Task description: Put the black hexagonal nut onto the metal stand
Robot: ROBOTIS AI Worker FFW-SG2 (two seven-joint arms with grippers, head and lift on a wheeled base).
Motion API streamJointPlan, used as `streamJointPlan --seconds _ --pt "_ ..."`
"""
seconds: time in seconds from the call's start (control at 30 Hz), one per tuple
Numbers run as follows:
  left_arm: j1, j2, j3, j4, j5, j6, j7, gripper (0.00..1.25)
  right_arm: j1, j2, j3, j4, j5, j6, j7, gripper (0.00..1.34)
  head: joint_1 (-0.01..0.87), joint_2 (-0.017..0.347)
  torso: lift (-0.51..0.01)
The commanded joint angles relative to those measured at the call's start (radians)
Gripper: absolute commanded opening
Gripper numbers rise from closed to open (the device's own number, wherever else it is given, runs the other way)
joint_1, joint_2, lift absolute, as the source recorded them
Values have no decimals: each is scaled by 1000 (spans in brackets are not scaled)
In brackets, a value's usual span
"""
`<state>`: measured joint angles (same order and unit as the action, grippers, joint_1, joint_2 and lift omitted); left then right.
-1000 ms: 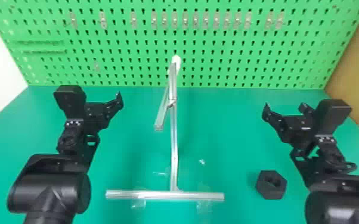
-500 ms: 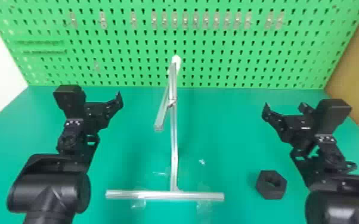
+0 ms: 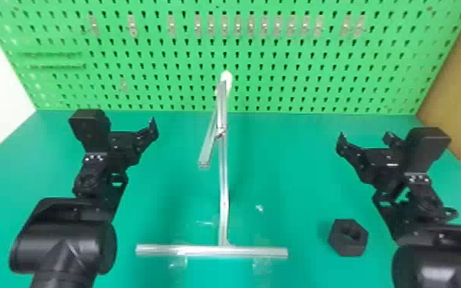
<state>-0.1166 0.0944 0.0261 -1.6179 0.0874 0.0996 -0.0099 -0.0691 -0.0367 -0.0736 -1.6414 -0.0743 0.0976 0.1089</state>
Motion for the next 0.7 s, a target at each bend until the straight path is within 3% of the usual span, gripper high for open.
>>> streamJointPlan --seconds 0.0,0.17,0.3,0.67 --pt "0 1 0 0 0 0 -1 1088 -8 -3 2 0 -18 79 3 1135 693 81 -1" --pt "2 -1 0 0 0 0 -1 1088 -63 -40 9 -3 -7 344 103 1132 693 81 -1" --pt "0 1 -2 0 0 0 -1 1089 -106 -72 34 -3 37 541 130 1131 693 81 -1" --pt "2 1 -2 0 0 0 -1 1089 -143 -74 -12 78 205 706 258 1126 693 81 -1"
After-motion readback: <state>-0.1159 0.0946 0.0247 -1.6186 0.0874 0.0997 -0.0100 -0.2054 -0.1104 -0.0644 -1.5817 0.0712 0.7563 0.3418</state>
